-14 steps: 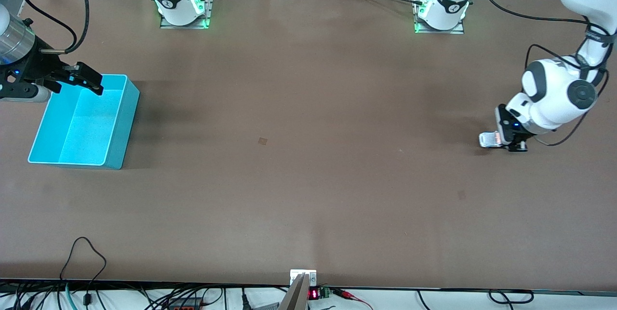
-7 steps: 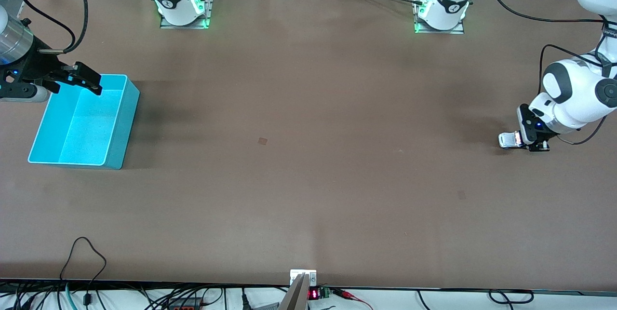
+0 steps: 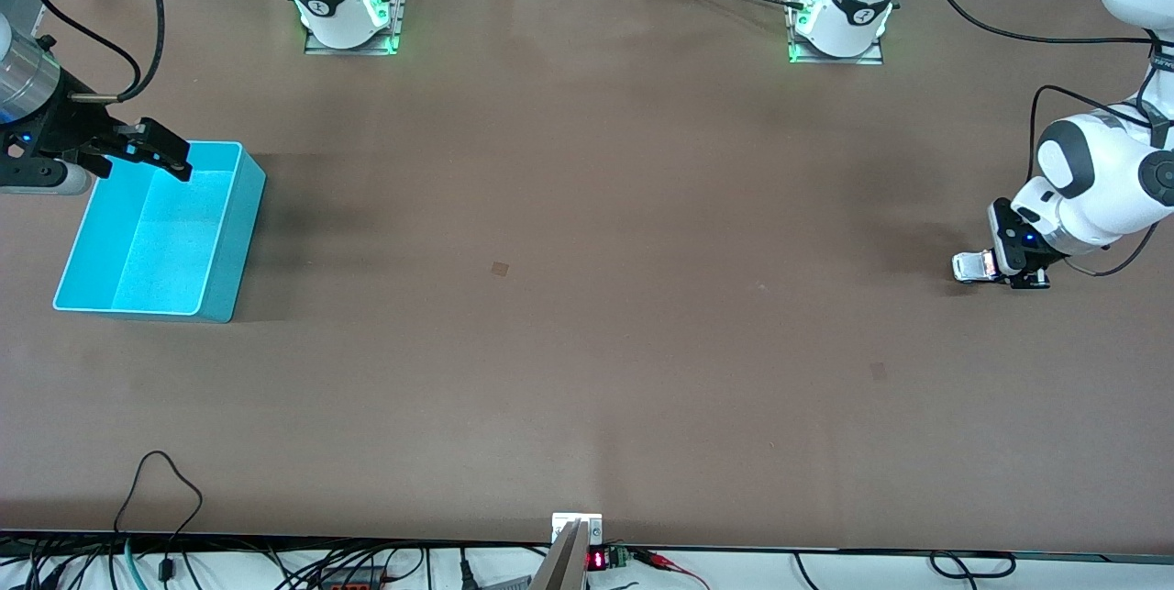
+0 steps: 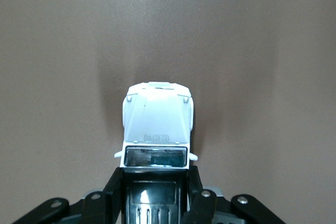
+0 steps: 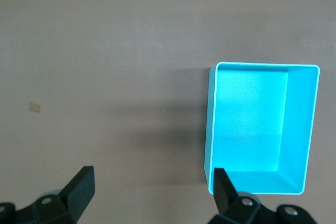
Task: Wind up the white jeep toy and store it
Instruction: 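Open the left gripper to release the jeep and raise it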
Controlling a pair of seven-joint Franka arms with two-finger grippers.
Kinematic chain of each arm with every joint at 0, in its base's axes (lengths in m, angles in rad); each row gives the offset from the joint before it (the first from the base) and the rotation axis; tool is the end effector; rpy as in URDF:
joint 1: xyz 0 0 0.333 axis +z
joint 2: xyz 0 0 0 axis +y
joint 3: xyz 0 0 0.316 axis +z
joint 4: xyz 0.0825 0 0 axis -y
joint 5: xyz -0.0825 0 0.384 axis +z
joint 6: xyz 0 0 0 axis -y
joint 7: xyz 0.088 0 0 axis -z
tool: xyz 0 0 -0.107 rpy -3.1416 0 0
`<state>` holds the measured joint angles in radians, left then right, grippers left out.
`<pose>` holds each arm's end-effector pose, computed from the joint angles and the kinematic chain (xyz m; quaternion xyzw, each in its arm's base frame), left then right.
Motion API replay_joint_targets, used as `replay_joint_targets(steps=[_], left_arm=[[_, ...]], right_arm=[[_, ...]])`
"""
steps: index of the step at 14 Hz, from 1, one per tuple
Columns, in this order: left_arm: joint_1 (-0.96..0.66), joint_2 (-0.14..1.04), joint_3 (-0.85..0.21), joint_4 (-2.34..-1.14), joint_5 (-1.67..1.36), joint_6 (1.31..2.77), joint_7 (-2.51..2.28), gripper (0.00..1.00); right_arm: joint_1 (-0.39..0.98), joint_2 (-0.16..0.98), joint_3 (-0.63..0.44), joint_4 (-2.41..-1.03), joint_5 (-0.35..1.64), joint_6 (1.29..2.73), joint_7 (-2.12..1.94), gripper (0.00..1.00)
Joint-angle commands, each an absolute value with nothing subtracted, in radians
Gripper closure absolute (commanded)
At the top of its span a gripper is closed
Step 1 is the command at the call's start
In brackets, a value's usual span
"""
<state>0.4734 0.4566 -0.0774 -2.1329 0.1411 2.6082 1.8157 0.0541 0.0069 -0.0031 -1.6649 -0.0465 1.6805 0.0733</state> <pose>0.5318 0.2188 0.1920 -0.7204 0.6932 0.0125 0.0184 0.5635 0.0243 0.5857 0.9997 -0.0087 0.0058 0.0228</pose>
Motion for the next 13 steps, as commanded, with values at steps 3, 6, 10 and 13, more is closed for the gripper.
replay_joint_targets(steps=[3,6,10,13], left_arm=[[0.483,0.525,-0.087,-2.059,0.15,2.524,1.844,0.0],[0.479,0.522,-0.126,-1.95,0.146,2.355,1.838,0.0],[0.477,0.505,-0.159,-1.846,0.144,2.114,1.737,0.0],[0.476,0.494,-0.196,-1.746,0.144,1.898,1.584,0.0]], right_arm=[[0.043,0.008,0.002,-1.66,-0.032,1.677,0.055,0.0],[0.043,0.008,0.002,-1.66,-0.032,1.677,0.057,0.0],[0.043,0.008,0.002,-1.66,-0.032,1.677,0.055,0.0],[0.043,0.008,0.002,-1.66,-0.032,1.678,0.055,0.0]])
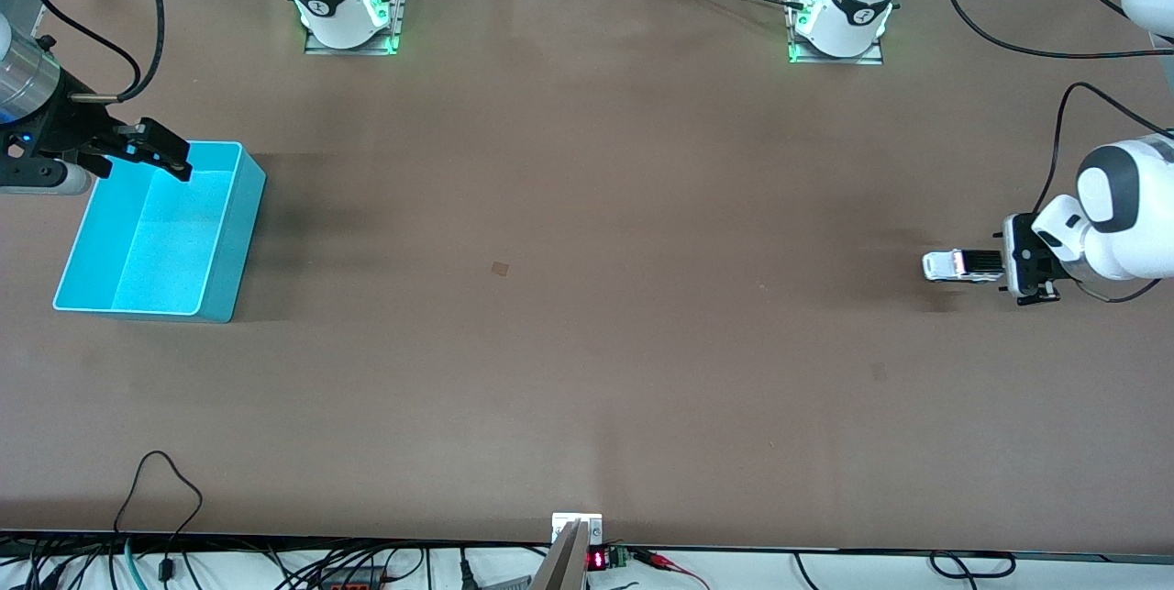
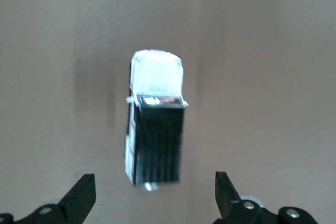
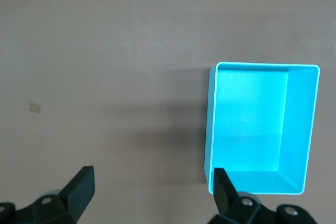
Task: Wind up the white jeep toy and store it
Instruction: 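Open the left gripper to release the jeep and raise it, then raise the left gripper while the right gripper reaches toward the jeep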
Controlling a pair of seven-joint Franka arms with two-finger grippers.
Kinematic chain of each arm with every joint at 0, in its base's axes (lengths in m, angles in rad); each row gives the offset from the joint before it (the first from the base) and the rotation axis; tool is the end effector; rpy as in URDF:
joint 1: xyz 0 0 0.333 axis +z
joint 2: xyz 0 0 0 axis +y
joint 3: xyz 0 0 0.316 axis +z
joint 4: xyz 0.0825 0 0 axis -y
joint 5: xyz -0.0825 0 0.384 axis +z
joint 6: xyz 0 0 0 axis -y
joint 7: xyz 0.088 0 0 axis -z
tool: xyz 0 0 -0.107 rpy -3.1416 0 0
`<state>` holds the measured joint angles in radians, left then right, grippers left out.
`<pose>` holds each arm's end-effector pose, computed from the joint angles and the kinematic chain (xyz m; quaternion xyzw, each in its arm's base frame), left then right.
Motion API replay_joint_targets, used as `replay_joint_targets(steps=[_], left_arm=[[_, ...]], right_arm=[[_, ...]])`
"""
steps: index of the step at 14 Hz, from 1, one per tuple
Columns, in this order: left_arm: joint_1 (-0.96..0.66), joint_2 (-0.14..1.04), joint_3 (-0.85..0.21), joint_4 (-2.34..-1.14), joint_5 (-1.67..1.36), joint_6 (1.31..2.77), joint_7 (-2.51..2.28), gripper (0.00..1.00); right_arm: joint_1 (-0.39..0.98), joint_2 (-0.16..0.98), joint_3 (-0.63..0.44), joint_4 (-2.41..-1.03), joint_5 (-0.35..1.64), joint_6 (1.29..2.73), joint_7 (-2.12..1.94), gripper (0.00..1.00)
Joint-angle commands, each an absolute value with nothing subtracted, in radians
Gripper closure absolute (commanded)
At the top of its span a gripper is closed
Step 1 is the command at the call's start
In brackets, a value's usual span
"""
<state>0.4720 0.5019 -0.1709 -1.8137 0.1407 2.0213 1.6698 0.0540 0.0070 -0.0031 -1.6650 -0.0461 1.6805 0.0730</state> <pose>0.5847 0.1961 0.2466 0.7443 -0.6524 -0.0918 0.1091 0.5635 0.0242 0.5856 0.9997 -0.0086 0.0057 0.0226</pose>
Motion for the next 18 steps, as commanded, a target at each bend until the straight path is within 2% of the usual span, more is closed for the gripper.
replay_joint_targets(steps=[1,4,8,11,13,15,16,18], left_arm=[[0.476,0.494,-0.212,-1.712,0.144,1.841,1.534,0.0],[0.474,0.494,-0.261,-1.631,0.144,1.699,1.406,0.0],[0.474,0.491,-0.379,-1.485,0.146,1.461,1.099,0.0],[0.459,0.47,-0.422,-1.419,0.144,1.378,0.844,0.0],[0.378,0.413,-0.391,-1.431,0.146,1.379,0.712,0.0],[0.275,0.356,-0.298,-1.44,0.109,1.399,0.584,0.0],[0.231,0.322,-0.237,-1.446,0.062,1.422,0.492,0.0],[0.184,0.228,-0.196,-1.532,-0.001,1.529,0.288,0.0]], right_arm=[[0.043,0.008,0.002,-1.66,-0.032,1.678,0.055,0.0],[0.043,0.008,0.002,-1.66,-0.032,1.678,0.055,0.0],[0.043,0.008,0.0,-1.66,-0.032,1.678,0.055,0.0],[0.043,0.008,0.0,-1.66,-0.032,1.678,0.055,0.0],[0.043,0.008,0.0,-1.66,-0.032,1.678,0.055,0.0],[0.043,0.008,0.0,-1.66,-0.032,1.677,0.055,0.0],[0.043,0.008,0.0,-1.66,-0.032,1.677,0.055,0.0],[0.043,0.008,0.0,-1.66,-0.032,1.677,0.055,0.0]])
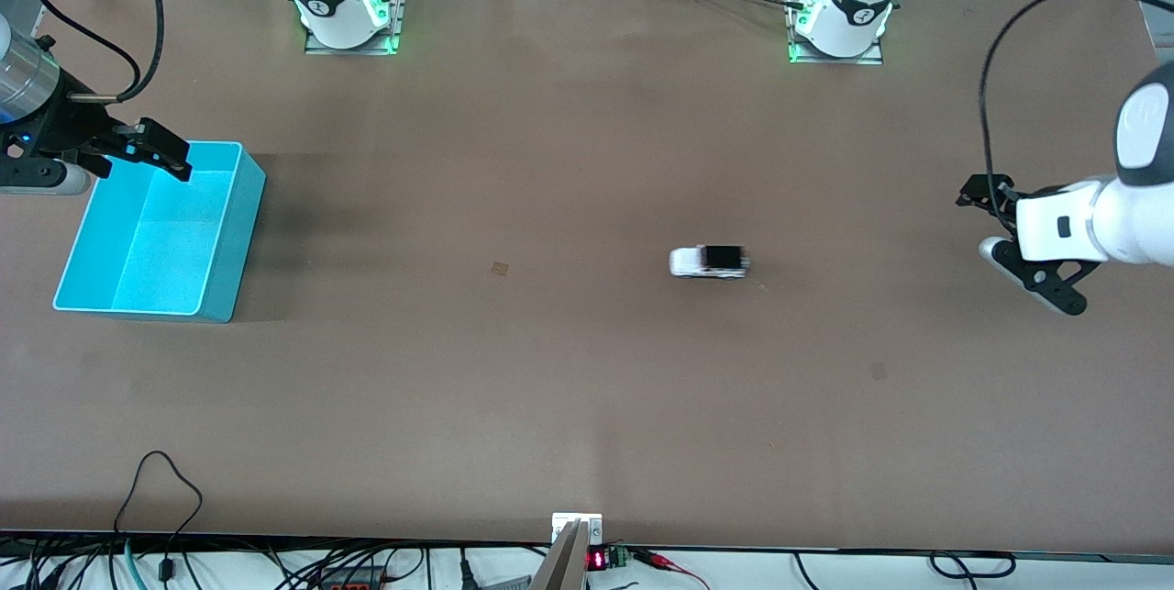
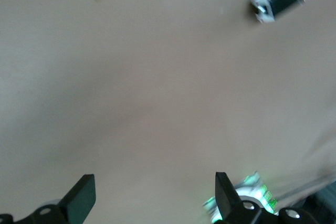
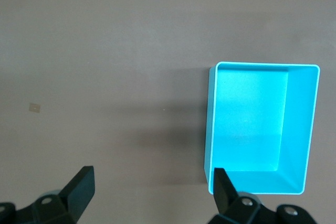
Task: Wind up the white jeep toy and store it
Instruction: 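Raise the left gripper while the right gripper reaches toward the jeep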
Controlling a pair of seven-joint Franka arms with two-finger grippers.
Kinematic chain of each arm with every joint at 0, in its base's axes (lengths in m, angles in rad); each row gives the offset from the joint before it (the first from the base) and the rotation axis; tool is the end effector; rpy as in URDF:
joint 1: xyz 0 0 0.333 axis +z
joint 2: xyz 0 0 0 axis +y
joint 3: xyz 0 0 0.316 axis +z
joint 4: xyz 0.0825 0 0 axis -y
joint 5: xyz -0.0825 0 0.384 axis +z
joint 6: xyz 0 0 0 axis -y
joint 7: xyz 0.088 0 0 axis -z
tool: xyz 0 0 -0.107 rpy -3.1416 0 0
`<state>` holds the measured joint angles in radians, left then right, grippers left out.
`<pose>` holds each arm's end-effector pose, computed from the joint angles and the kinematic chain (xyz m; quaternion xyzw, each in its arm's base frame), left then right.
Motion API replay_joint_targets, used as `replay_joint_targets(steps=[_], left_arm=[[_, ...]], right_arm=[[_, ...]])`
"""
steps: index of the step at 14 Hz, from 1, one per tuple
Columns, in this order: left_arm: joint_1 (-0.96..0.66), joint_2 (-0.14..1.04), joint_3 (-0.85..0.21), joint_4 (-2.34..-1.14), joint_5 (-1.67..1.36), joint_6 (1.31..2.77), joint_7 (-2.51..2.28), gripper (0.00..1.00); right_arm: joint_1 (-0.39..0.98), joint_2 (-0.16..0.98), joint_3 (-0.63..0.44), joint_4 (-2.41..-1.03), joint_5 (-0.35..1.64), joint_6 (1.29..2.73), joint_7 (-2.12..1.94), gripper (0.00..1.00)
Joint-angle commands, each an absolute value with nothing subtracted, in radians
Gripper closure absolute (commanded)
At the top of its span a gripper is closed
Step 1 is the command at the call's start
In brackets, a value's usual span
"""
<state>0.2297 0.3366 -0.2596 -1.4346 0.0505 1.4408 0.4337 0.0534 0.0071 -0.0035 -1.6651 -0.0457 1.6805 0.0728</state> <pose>0.6222 0.0089 0.4843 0.9606 -0.2274 -0.1521 0.0493 0.5635 0.0237 0.5854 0.9997 -0.0090 0.0055 0.0224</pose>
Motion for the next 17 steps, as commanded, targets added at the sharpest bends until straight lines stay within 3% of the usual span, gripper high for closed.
replay_joint_targets(steps=[1,3,6,9,17], left_arm=[[0.154,0.172,-0.177,-1.584,-0.002,1.587,0.182,0.0],[0.098,0.086,-0.118,-1.658,0.003,1.646,0.043,0.0],[0.018,0.025,-0.031,-1.675,0.006,1.651,0.041,0.0],[0.018,-0.014,-0.031,-1.724,0.012,1.692,0.032,0.0],[0.021,-0.006,-0.055,-1.678,0.021,1.615,0.041,0.0]], right_arm=[[0.041,0.008,0.0,-1.66,-0.032,1.677,0.055,0.0],[0.041,0.008,0.0,-1.66,-0.032,1.677,0.055,0.0],[0.043,0.008,0.0,-1.66,-0.032,1.677,0.055,0.0],[0.043,0.008,0.002,-1.66,-0.032,1.677,0.055,0.0],[0.044,0.021,0.002,-1.66,-0.032,1.672,0.055,0.0]])
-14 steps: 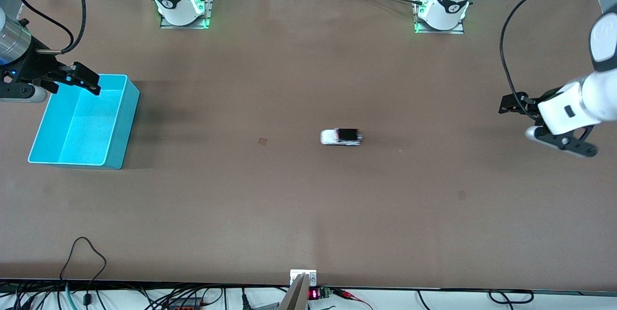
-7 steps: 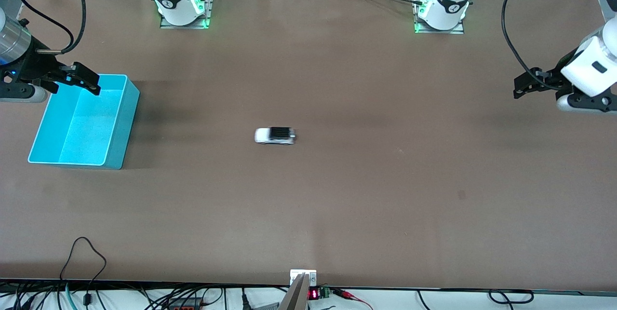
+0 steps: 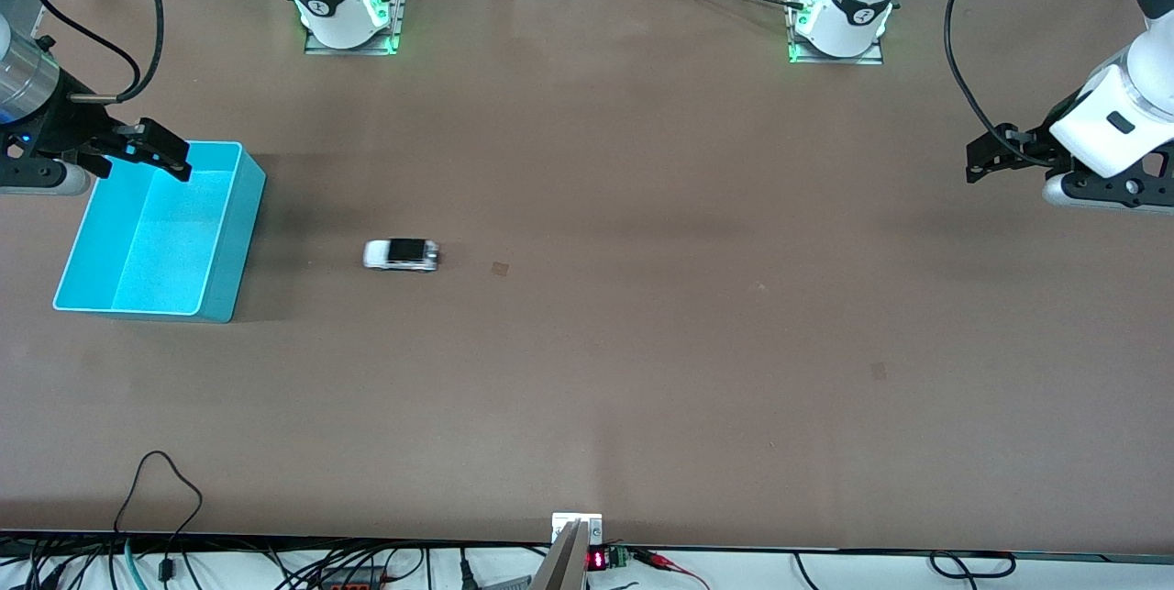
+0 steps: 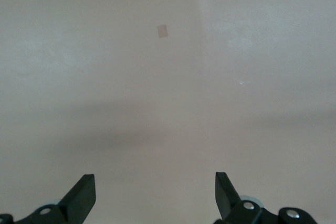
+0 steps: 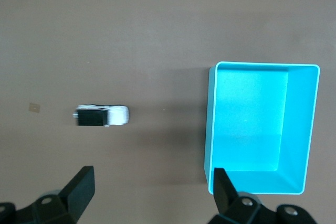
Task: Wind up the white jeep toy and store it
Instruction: 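Raise the left gripper while the right gripper reaches toward the jeep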
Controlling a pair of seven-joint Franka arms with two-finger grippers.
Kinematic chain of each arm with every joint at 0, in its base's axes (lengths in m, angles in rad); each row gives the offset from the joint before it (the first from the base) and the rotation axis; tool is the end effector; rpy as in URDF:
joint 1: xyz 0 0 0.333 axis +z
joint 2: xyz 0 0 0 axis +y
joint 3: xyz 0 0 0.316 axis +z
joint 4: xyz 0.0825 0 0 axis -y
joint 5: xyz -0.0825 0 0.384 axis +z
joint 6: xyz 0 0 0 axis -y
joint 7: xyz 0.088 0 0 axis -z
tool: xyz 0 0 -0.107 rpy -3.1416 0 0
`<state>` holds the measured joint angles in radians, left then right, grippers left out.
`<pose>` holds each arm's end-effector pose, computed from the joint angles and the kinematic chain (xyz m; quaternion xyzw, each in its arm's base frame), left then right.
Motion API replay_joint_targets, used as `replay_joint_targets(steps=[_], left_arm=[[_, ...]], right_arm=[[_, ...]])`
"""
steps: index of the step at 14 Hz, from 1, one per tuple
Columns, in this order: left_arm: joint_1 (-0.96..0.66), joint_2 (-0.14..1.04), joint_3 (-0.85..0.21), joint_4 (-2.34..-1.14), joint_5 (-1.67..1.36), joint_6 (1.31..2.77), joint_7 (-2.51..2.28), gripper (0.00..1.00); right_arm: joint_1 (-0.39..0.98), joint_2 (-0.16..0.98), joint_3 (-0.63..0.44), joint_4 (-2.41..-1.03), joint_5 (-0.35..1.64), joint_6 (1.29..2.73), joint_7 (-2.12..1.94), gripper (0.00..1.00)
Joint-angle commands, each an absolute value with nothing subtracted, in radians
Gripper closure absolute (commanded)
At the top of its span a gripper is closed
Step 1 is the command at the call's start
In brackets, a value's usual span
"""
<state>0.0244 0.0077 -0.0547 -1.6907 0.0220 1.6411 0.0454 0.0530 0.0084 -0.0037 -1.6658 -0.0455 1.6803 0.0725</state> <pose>0.5578 -0.0146 0.5695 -0.9988 0.0389 0.0287 0.0105 0.5638 0.0234 0.5844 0.9997 -0.0092 0.0044 0.0224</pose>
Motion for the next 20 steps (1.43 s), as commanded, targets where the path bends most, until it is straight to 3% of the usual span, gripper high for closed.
replay_joint_targets(steps=[1,10,12,15,20], left_arm=[[0.021,-0.006,-0.055,-1.677,0.023,1.606,0.041,0.0],[0.02,-0.006,-0.058,-1.675,0.023,1.594,0.044,0.0],[0.018,-0.006,-0.06,-1.675,0.023,1.591,0.048,0.0],[0.02,-0.008,-0.077,-1.674,0.023,1.58,0.046,0.0],[0.02,-0.009,-0.107,-1.674,0.025,1.575,0.04,0.0]], right_arm=[[0.044,0.028,0.002,-1.66,-0.032,1.674,0.054,0.0],[0.038,0.09,0.002,-1.658,-0.043,1.608,-0.089,0.0],[0.034,0.087,-0.002,-1.69,-0.046,1.586,-0.325,0.0],[-0.014,0.071,-0.002,-1.805,-0.044,1.687,-0.645,0.0],[-0.051,0.072,0.0,-2.04,-0.037,2.033,-1.179,0.0]])
